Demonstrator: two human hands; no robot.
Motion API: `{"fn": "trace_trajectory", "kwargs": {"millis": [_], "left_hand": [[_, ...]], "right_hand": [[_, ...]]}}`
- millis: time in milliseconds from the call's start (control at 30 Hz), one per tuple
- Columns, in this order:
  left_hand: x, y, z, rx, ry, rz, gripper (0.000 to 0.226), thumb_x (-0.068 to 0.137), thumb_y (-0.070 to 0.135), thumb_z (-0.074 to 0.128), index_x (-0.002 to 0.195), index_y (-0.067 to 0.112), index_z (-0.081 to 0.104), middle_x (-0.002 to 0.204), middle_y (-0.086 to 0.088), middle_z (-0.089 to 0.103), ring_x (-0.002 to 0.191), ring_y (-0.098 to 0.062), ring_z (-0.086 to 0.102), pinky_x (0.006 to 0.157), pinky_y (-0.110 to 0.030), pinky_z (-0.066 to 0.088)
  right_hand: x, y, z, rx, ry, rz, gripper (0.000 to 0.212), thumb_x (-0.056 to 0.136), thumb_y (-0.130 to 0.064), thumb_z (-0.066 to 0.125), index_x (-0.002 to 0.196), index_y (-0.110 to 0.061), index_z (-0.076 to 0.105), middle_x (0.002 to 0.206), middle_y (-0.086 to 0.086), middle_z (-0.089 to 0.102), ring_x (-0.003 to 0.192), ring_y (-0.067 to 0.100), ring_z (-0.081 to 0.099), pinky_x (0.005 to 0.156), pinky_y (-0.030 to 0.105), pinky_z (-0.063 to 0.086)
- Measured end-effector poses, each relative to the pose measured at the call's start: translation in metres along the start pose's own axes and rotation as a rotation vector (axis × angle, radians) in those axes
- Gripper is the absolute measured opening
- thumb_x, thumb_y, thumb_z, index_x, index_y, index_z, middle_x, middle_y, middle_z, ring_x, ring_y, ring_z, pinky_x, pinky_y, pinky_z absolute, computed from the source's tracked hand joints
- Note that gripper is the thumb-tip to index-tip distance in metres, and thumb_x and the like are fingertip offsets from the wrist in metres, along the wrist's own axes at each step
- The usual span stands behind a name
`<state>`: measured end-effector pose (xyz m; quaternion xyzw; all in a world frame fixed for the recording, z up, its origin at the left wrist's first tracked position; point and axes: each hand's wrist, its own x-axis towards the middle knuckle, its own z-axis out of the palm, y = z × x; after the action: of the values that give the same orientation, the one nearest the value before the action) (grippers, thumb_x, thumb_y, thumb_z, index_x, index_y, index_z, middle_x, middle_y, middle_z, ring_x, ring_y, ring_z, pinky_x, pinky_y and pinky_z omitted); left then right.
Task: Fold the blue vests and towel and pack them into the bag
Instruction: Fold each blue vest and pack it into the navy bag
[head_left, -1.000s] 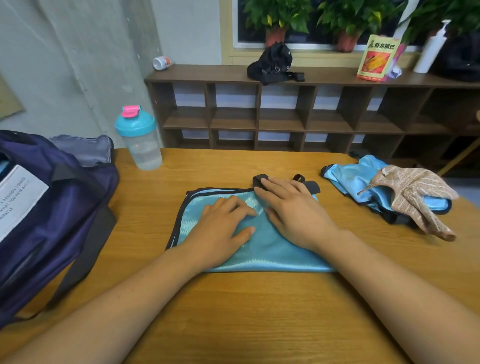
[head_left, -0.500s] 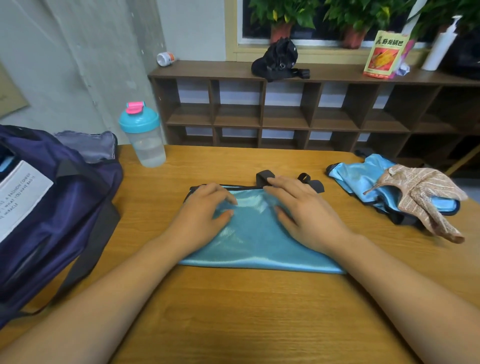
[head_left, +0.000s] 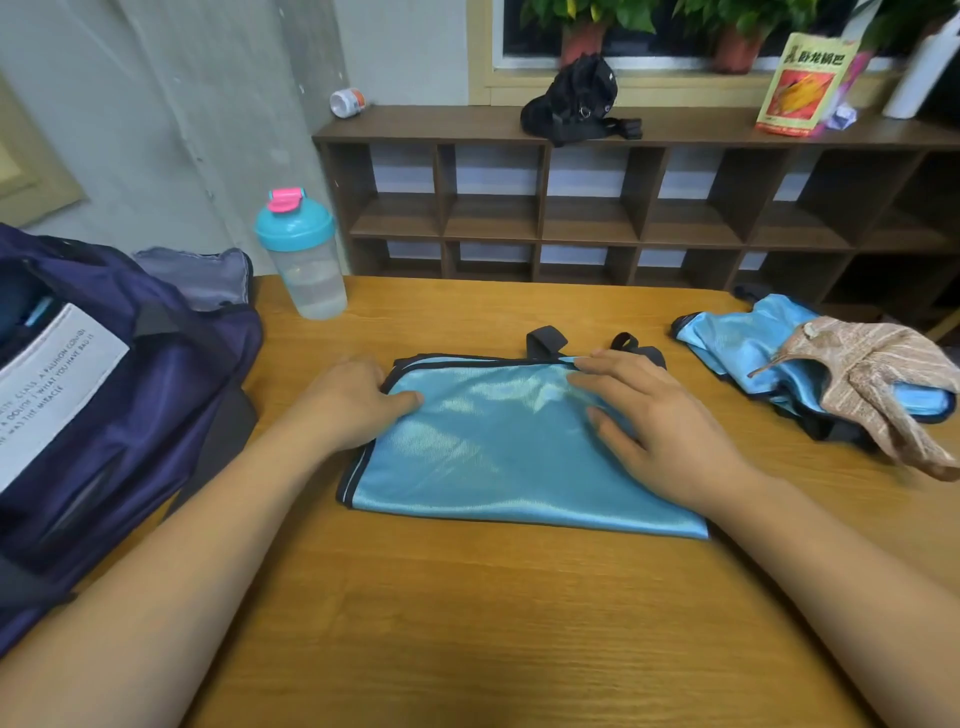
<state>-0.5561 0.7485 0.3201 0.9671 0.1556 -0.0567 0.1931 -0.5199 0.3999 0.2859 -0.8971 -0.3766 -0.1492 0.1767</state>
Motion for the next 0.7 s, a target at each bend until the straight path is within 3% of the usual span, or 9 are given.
{"fn": "trace_trajectory", "kwargs": {"millis": [100,200,333,433,567,700], "left_hand": [[-0.002,0.001,-0.001,-0.056,-0.052,0.014,0.037,0.093,0.056,0.071,0.095,0.019,0.071,0.092,0.0,0.073,0.086,-0.019,0.068,0.077,-0.037,0.058],[-0.002,-0.001,0.0,-0.114,-0.024,0.006,0.033,0.092,0.05,0.075,0.092,0.018,0.068,0.09,-0.002,0.071,0.086,-0.022,0.067,0.073,-0.038,0.053],[0.003,-0.01,-0.006,-0.173,0.092,-0.017,0.031,0.092,0.042,0.077,0.095,0.015,0.061,0.092,-0.007,0.068,0.086,-0.026,0.065,0.069,-0.039,0.048],[0.004,-0.013,-0.011,-0.251,0.147,-0.058,0.034,0.09,0.036,0.081,0.101,0.015,0.057,0.093,-0.008,0.067,0.081,-0.024,0.062,0.063,-0.038,0.043],[0.008,-0.018,-0.011,-0.352,0.146,-0.077,0.051,0.085,0.037,0.088,0.116,0.02,0.052,0.102,-0.004,0.067,0.088,-0.022,0.064,0.066,-0.037,0.049],[0.005,-0.015,-0.012,-0.44,0.136,-0.006,0.053,0.089,0.03,0.085,0.127,0.026,0.049,0.102,0.002,0.06,0.085,-0.016,0.06,0.067,-0.036,0.048]], "right_hand": [[0.0,0.001,-0.001,0.03,0.019,0.009,0.042,0.106,-0.027,0.06,0.147,-0.021,0.059,0.153,-0.007,0.054,0.151,0.013,0.04,0.121,0.044,0.04],[0.0,0.002,-0.002,0.071,0.042,0.017,0.039,0.106,-0.024,0.061,0.144,-0.02,0.062,0.149,-0.007,0.057,0.146,0.014,0.046,0.118,0.041,0.043],[-0.003,0.002,-0.006,0.077,0.057,0.02,0.032,0.104,-0.019,0.061,0.135,-0.017,0.067,0.129,-0.005,0.066,0.123,0.017,0.059,0.101,0.041,0.052],[-0.001,0.002,-0.005,0.059,0.052,0.048,0.03,0.104,-0.022,0.062,0.134,-0.02,0.067,0.118,-0.008,0.066,0.112,0.015,0.059,0.088,0.043,0.055],[0.0,0.006,-0.003,0.007,0.063,0.065,0.04,0.101,-0.022,0.066,0.141,-0.022,0.062,0.135,-0.009,0.06,0.129,0.016,0.054,0.102,0.045,0.048],[0.002,0.009,0.004,-0.036,-0.061,0.192,0.064,0.103,-0.035,0.058,0.163,-0.03,0.036,0.164,-0.008,0.038,0.15,0.016,0.035,0.121,0.043,0.03]]}}
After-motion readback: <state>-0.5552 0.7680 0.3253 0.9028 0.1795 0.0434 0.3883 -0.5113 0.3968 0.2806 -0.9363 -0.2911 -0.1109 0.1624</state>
